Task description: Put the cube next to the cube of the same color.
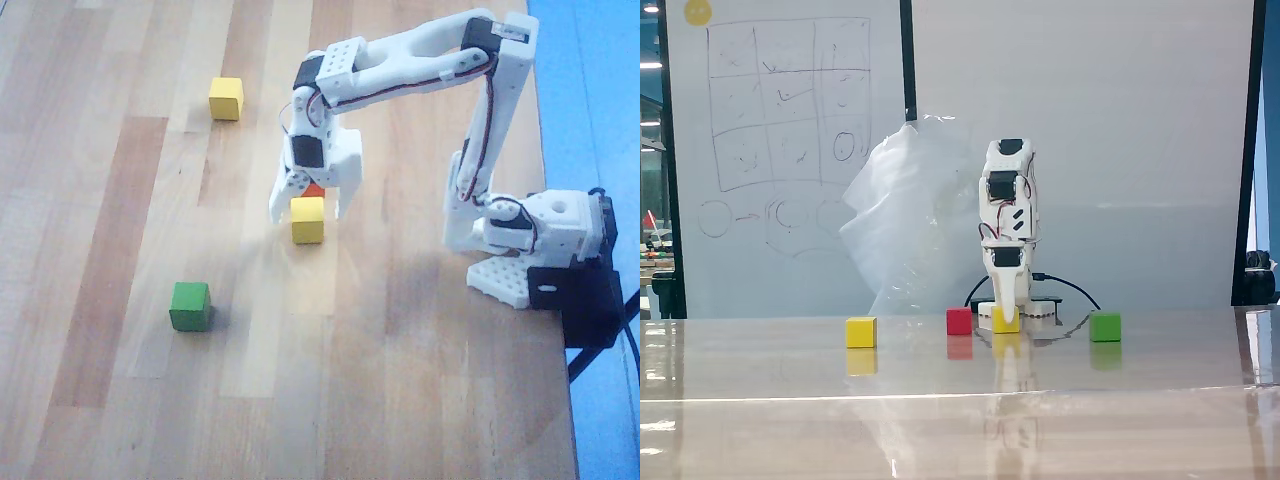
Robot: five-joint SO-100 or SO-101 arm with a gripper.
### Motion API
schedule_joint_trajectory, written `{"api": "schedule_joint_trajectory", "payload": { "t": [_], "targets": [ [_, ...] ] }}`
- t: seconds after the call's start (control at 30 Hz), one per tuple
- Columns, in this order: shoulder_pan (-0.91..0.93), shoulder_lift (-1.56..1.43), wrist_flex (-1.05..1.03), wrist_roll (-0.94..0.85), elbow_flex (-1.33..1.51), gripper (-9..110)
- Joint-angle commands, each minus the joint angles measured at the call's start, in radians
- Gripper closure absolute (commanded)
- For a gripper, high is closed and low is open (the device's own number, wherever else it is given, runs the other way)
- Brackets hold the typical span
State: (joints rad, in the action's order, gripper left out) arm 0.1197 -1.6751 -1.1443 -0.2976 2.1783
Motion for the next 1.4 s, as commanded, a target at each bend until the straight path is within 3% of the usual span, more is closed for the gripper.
{"api": "schedule_joint_trajectory", "payload": {
  "t": [0.0,0.1,0.3,0.53,0.73,0.97,1.37],
  "targets": [
    [-0.008,0.002,0.028,-0.003,-0.021,72],
    [-0.008,0.006,0.041,-0.003,-0.037,77],
    [-0.008,-0.009,0.049,0.0,-0.044,103],
    [-0.025,-0.316,-0.163,0.029,-0.078,102],
    [-0.038,-0.476,-0.336,-0.018,-0.365,102],
    [0.066,-0.167,-0.37,-0.175,-0.816,102],
    [0.279,0.446,-0.37,-0.198,-1.344,102]
  ]
}}
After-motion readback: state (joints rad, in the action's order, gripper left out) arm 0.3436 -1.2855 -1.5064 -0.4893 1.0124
